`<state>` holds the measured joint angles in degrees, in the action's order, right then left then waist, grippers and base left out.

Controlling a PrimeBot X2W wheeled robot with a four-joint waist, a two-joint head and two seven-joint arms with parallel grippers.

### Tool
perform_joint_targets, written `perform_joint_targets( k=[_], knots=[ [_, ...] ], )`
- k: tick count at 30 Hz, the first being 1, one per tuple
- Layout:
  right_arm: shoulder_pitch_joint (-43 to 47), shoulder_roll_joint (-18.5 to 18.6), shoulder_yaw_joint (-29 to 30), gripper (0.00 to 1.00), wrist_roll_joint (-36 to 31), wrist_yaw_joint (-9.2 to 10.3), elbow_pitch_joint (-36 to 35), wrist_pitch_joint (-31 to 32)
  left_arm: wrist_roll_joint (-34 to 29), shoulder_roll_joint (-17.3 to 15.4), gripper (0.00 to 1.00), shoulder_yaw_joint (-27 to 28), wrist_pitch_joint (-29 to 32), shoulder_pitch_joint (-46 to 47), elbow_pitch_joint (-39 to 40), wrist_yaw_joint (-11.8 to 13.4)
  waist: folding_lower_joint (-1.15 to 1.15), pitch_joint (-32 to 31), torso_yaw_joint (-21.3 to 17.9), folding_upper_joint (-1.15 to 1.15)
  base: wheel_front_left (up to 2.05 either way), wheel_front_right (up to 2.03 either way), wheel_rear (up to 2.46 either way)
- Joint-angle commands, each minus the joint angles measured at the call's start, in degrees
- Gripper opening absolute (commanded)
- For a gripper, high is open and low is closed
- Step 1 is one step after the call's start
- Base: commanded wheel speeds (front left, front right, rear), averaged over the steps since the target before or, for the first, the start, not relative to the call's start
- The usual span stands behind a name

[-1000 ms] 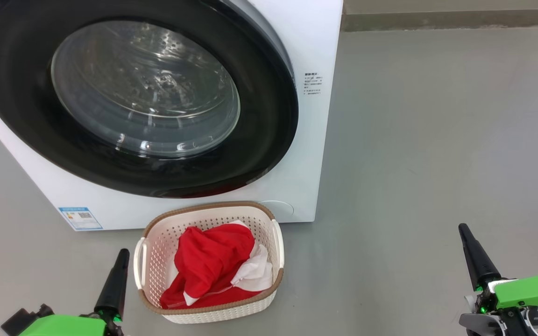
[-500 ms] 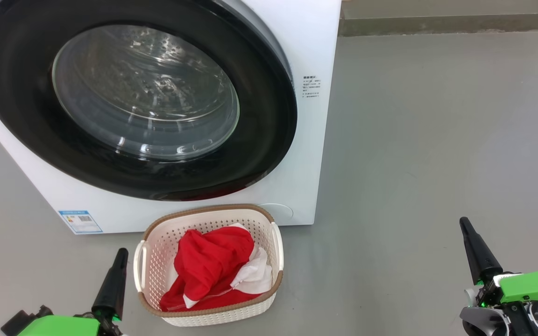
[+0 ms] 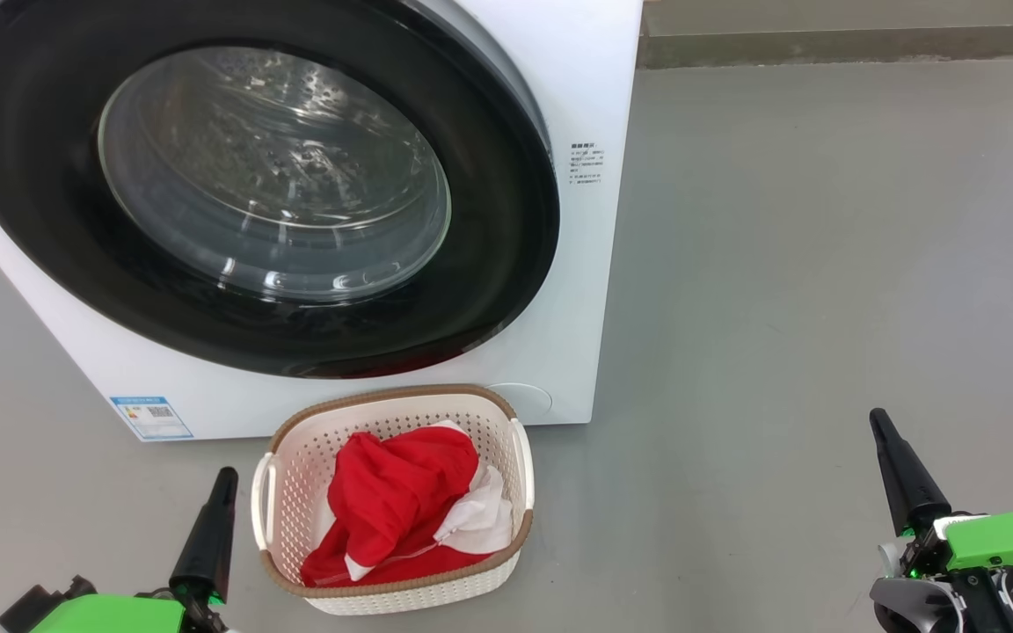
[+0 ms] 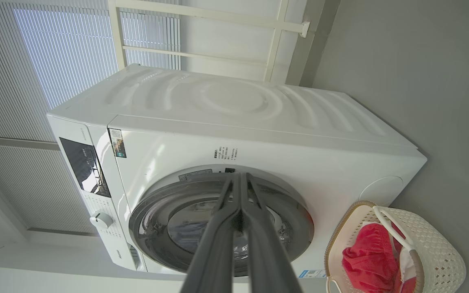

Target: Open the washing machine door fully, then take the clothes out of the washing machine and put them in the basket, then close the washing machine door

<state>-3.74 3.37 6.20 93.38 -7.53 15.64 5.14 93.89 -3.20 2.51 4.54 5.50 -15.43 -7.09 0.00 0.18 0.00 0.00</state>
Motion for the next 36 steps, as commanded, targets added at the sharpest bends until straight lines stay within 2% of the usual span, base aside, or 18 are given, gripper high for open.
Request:
perform_joint_targets(
  k=[1,36],
  knots=[
    [-2.3,0.6,-1.1,0.00,0.0,0.04,-1.7,0.2,-0.2,-1.0,0.00,2.2,0.5,0.5,1.5,-0.4,0.00,0.0,0.0,0.00,0.00,0.00,0.00],
    [-2.4,0.2,-0.6,0.00,-0.5,0.04,-1.7,0.6,-0.7,-0.5,0.00,2.8,1.0,0.6,1.4,-0.4,0.00,0.0,0.0,0.00,0.00,0.00,0.00]
  ],
)
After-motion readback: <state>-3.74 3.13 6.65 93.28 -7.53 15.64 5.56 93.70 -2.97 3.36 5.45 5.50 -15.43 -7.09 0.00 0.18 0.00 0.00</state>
